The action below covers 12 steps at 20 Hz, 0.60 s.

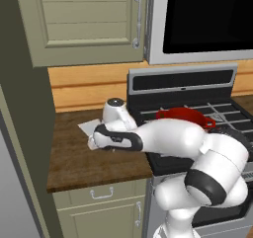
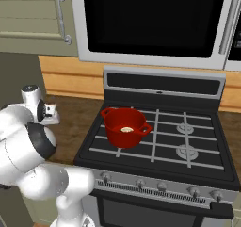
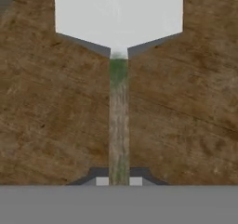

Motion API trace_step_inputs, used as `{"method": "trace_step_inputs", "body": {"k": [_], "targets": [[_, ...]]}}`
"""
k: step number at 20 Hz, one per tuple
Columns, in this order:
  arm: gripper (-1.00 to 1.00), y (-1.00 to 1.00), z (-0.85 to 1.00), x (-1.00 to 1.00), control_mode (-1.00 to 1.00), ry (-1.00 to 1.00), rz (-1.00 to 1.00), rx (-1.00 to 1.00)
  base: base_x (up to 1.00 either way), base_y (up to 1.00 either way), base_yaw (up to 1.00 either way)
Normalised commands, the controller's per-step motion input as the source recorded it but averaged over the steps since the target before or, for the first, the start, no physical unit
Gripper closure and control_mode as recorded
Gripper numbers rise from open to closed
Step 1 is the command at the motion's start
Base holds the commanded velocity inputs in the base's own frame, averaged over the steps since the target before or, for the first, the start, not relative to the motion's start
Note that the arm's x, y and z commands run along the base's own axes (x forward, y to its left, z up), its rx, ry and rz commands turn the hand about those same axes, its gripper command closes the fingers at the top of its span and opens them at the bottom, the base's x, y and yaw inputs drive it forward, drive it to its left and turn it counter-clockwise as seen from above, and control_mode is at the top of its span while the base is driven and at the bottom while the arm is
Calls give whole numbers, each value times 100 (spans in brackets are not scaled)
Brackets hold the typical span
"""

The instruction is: Put the mushroom and bell pepper in the pot. Retrieve the spatula and lightly stir the vegetables in the pot.

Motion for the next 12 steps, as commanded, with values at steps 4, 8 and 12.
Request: {"method": "trace_step_inputs", "body": {"k": [4, 8, 12], "targets": [[100, -62, 100, -38, -100, 0, 0, 0, 0, 0, 0], [100, -57, 93, -20, -100, 2, 0, 0, 0, 0, 0], [100, -53, 7, 0, -100, 2, 0, 1, 0, 0, 0]]}}
